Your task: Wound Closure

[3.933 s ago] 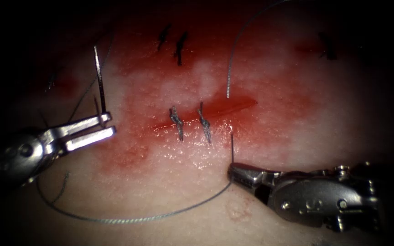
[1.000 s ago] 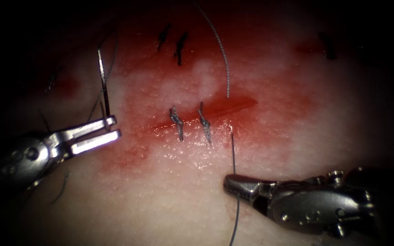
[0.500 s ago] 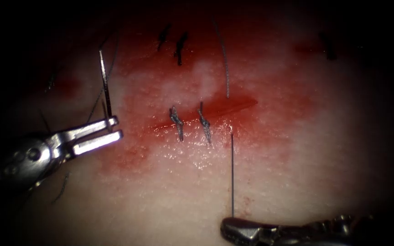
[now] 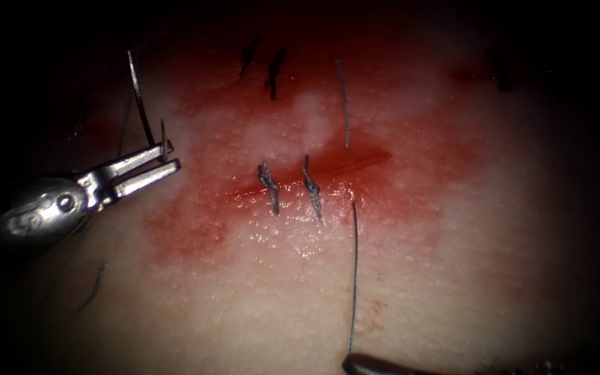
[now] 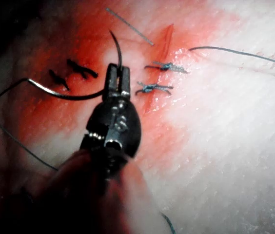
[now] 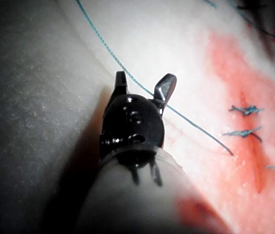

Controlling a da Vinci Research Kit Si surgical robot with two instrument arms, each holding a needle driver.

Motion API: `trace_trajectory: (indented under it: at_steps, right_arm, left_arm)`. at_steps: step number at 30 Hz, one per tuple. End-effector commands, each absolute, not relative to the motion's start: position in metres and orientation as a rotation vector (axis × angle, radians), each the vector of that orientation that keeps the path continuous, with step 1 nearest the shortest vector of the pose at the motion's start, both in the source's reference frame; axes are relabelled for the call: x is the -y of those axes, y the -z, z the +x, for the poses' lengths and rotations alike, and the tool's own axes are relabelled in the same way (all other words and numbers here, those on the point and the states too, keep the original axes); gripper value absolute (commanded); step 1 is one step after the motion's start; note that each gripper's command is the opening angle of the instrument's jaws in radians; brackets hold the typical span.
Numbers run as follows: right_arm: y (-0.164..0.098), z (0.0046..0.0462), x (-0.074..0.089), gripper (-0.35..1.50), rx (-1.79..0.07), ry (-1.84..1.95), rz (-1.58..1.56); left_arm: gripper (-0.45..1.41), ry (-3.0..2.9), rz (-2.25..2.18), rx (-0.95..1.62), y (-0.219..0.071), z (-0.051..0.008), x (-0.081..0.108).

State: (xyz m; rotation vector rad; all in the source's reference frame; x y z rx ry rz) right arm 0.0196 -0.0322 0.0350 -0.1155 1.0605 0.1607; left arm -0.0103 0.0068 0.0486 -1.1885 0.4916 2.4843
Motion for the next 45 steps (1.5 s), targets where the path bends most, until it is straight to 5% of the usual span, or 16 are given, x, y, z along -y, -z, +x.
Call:
trace_trajectory:
  at_steps: [1,11,16,22,27,29,40,41,43,45]
  right_arm:
    - [-0.035,0.0193,0.032,1.48,-1.044,-0.169,-0.115]
    - [-0.034,0.0142,0.026,1.48,-0.832,-0.254,-0.158]
    - [-0.035,0.0131,0.022,1.35,-0.866,-0.669,-0.028]
    - [-0.037,0.0136,0.017,1.08,-0.88,-0.954,0.053]
    - [-0.041,0.0151,0.014,1.18,-0.887,-1.099,0.11]
    - [-0.042,0.0159,0.012,1.06,-0.904,-1.134,0.167]
    - [-0.051,0.0202,0.009,1.03,-0.838,-1.228,0.267]
    - [-0.051,0.0205,0.009,1.03,-0.832,-1.232,0.264]
    - [-0.053,0.0209,0.008,1.03,-0.821,-1.238,0.265]
    - [-0.054,0.0214,0.008,1.03,-0.807,-1.235,0.257]
  left_arm:
    - [-0.45,-2.494,-1.181,-0.501,-0.05,-0.0108,-0.007]
    - [-0.45,-2.612,-1.001,-0.635,-0.055,-0.0096,-0.009]
    - [-0.45,-2.641,-0.975,-0.649,-0.058,-0.009,-0.009]
    - [-0.45,-2.673,-0.94,-0.656,-0.06,-0.0089,-0.01]
    - [-0.45,-2.696,-0.903,-0.654,-0.061,-0.0093,-0.011]
    - [-0.45,-2.711,-0.889,-0.645,-0.062,-0.0095,-0.011]
    - [-0.45,-2.818,-0.843,-0.577,-0.065,-0.0105,-0.01]
    - [-0.28,-2.817,-0.844,-0.561,-0.065,-0.0106,-0.01]
    - [0.54,-2.799,-0.852,-0.533,-0.065,-0.0106,-0.01]
    - [1.13,-2.776,-0.867,-0.513,-0.065,-0.0107,-0.01]
